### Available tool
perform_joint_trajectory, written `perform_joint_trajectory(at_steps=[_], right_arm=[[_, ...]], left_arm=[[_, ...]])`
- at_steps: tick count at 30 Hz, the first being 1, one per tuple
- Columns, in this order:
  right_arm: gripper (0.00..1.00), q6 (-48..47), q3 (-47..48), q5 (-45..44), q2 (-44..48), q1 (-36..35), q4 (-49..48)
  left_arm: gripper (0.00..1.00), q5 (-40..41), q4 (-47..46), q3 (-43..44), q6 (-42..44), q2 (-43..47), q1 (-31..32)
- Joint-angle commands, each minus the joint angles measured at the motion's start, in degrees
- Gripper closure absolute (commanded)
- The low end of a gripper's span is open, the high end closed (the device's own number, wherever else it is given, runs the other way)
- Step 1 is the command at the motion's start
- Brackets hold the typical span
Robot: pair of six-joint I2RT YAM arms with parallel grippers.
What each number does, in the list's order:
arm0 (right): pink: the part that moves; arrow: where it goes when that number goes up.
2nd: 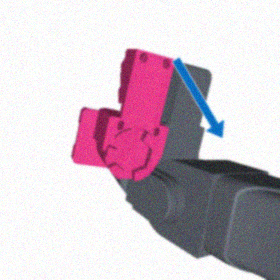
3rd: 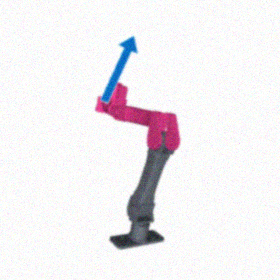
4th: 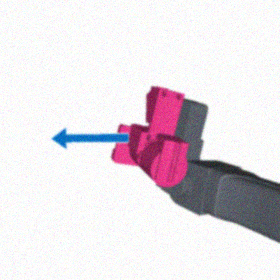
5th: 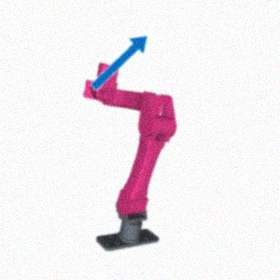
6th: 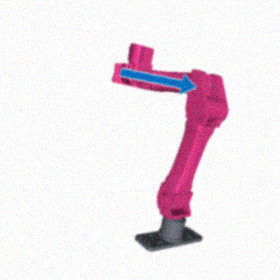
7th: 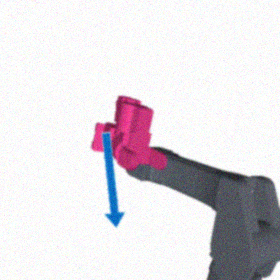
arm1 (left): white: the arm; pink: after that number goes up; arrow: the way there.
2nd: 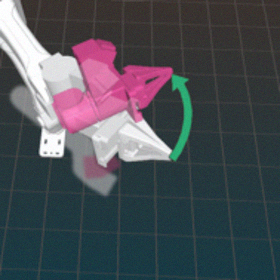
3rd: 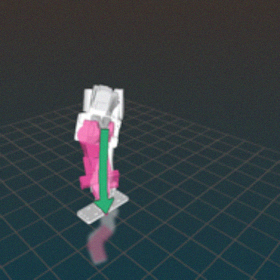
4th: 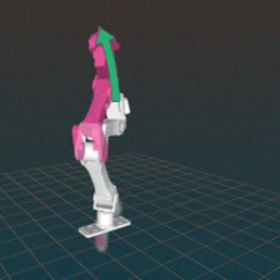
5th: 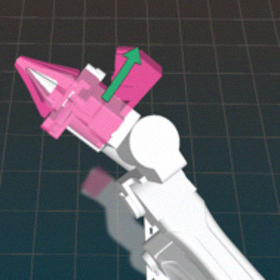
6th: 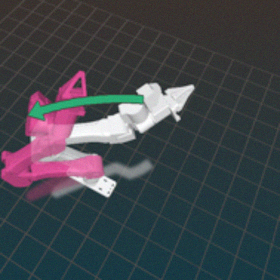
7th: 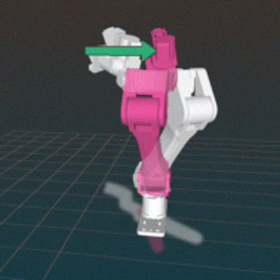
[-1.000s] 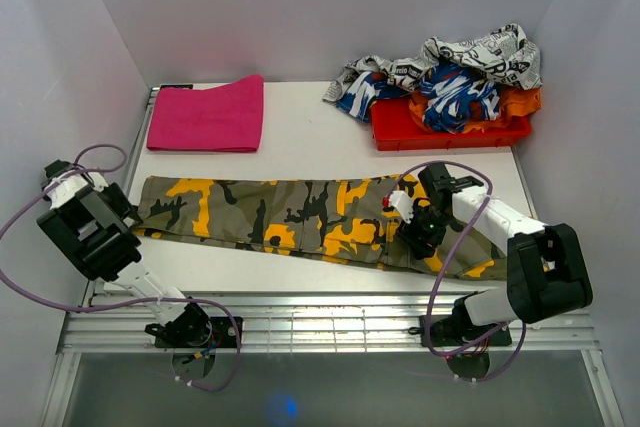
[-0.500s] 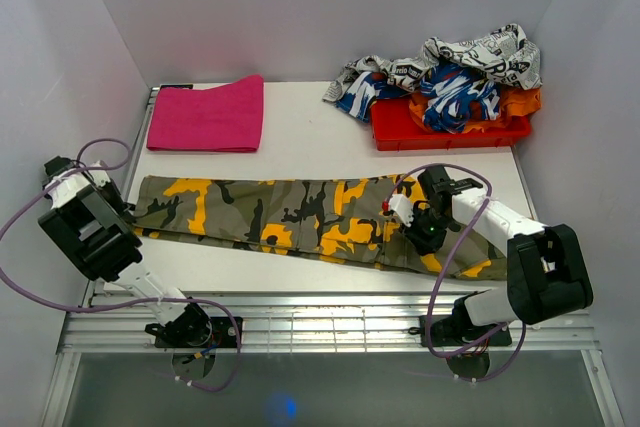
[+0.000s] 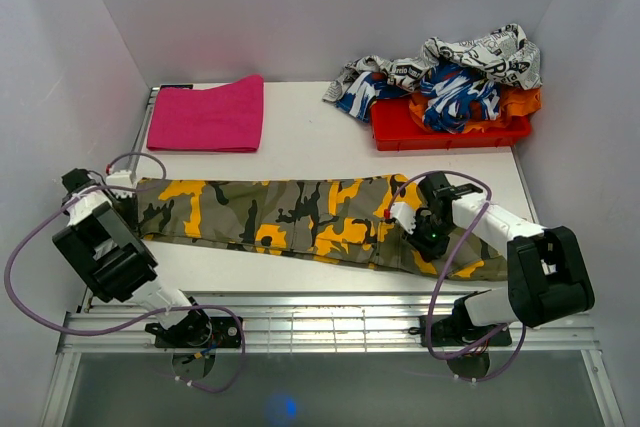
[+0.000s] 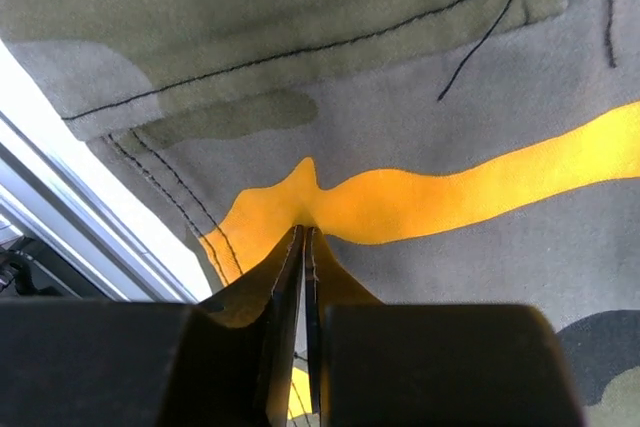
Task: Fold and stack the trousers
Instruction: Fold the trousers
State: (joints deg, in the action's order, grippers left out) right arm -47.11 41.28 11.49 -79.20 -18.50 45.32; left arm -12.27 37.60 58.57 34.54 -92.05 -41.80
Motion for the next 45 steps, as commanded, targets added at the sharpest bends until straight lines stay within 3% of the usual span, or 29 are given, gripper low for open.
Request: perform_joint_trajectory(at_steps=[1, 4, 5, 6, 9, 11, 14, 20, 25, 29, 40, 45], right_arm=[[0.90, -1.2, 1.1, -0.1, 1.9, -0.3, 3.0], [0.81, -1.8, 5.0, 3.1, 4.2, -0.3, 6.2], [0.74, -1.8, 6.2, 4.9, 4.7, -0.3, 6.8], [0.69, -1.9, 8.5, 6.0, 5.8, -0.3, 7.3], [0.60, -1.2, 12.0, 8.9, 6.8, -0.6, 8.2], [0.59, 0.7, 12.9, 10.4, 6.8, -1.4, 7.9], [0.54, 2.8, 13.6, 12.8, 5.9, -2.3, 6.4], [0.42, 3.0, 8.4, 13.5, 1.7, -4.3, 1.7], [0.48, 2.6, 3.2, 6.1, -4.8, -5.1, -3.3], [0.54, 0.2, -2.8, -1.0, -3.3, -5.0, -5.1], [0.56, 0.8, -4.9, -2.3, 0.4, -5.0, -2.3], [0.59, 0.4, -5.9, -3.7, 1.6, -5.1, -1.6]], left_arm=[[0.57, 4.1, -0.5, -2.7, 6.5, 0.7, 0.4], [0.40, 5.9, 0.4, -2.5, 7.6, -0.2, 0.1], [0.31, 4.8, 0.8, -1.1, 8.2, 0.3, 0.1], [0.17, 3.2, 2.1, -0.2, 8.4, 1.0, 0.0], [0.11, -6.9, 7.4, 3.8, 11.1, 4.9, 0.1], [0.10, -13.4, 10.1, 5.8, 11.6, 6.4, 0.1], [0.11, -17.0, 11.9, 8.4, 7.7, 6.8, 0.1], [0.14, -14.3, 10.8, 11.7, -7.0, 0.5, 0.1], [0.14, -8.7, 8.4, 10.5, -10.9, -0.2, 0.1], [0.21, -4.6, 6.3, 8.4, -10.7, -0.3, 0.1], [0.39, -3.5, 2.8, 3.9, -11.8, -0.8, 0.2], [0.42, -2.4, 0.8, 4.2, -12.3, -2.7, 0.1]])
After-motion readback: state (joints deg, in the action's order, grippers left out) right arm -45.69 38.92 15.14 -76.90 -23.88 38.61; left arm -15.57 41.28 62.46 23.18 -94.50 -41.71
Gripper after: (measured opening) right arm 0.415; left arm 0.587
